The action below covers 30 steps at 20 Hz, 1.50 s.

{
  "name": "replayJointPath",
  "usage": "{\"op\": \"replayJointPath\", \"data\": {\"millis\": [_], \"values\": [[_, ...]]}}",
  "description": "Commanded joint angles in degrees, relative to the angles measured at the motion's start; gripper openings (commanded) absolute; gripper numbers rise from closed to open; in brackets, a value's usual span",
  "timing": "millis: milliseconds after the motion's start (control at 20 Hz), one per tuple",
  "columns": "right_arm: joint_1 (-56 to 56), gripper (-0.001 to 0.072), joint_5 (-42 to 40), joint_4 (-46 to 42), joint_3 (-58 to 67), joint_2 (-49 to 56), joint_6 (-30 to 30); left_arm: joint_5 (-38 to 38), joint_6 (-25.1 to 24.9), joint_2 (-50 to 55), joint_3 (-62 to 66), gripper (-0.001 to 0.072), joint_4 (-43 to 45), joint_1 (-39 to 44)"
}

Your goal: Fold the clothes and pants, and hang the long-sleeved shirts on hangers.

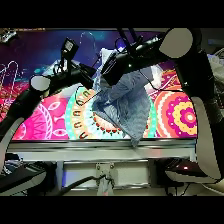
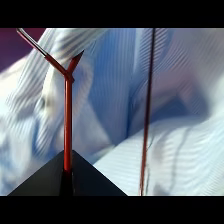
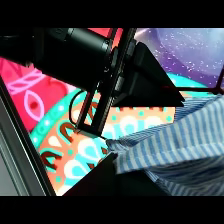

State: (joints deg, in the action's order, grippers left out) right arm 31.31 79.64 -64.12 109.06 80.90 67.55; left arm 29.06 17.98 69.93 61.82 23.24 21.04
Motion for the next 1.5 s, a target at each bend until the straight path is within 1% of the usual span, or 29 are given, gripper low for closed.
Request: {"op": "replayJointPath", "data": {"millis": [0, 50, 250, 350, 550, 700, 1000, 1250, 1400, 1450], "values": [[-0.24, 0.0022, 0.94, -1.07, -0.02, 0.04, 1.68, 4.26, -17.88, 0.85, 0.04, 0.0008, -22.03, -0.81], [-0.22, 0.0022, 1.92, -0.79, -0.02, 0.02, 2.05, 5.55, -19.65, 1.4, 0.04, 0.0008, -24.0, -1.4], [0.87, 0.0021, 6.82, 3.37, -0.02, -0.04, 2.1, 6.16, -20.0, 5.75, 0.04, 0.0008, -30.42, -4.98], [2.03, 0.0021, 8.33, 4.26, -0.02, -0.04, 2.29, 8.83, -22.86, 8.52, 0.04, 0.0008, -34.67, -6.78], [3.56, 0.0021, 9.16, 4.35, -0.02, -0.09, 2.32, 18.84, -26.05, 11.63, 0.04, 0.0008, -36.2, -9.09], [3.56, 0.002, 9.31, 4.37, -0.02, -0.63, 2.49, 24.39, -28.94, 12.5, 0.02, 0.0008, -38.42, -10.4], [3.56, 0.0021, 9.55, 4.5, -0.02, -1.68, 2.6, 38.18, -31.85, 14.03, 0.02, 0.0008, -43.87, -12.63], [3.56, 0.0029, 12.66, 6.43, -0.02, -2.84, 4.07, 50.99, -31.93, 17.27, 0.04, 0.0008, -46.64, -13.99], [3.56, 0.0149, 14.49, 11.74, -0.02, -4.02, 5.64, 59.19, -30.82, 19.87, 0.04, 0.0008, -48.24, -13.99], [3.56, 0.0261, 14.69, 13.64, -0.02, -4.66, 6.51, 61.31, -29.83, 20.68, 0.04, 0.0008, -48.68, -13.99]]}}
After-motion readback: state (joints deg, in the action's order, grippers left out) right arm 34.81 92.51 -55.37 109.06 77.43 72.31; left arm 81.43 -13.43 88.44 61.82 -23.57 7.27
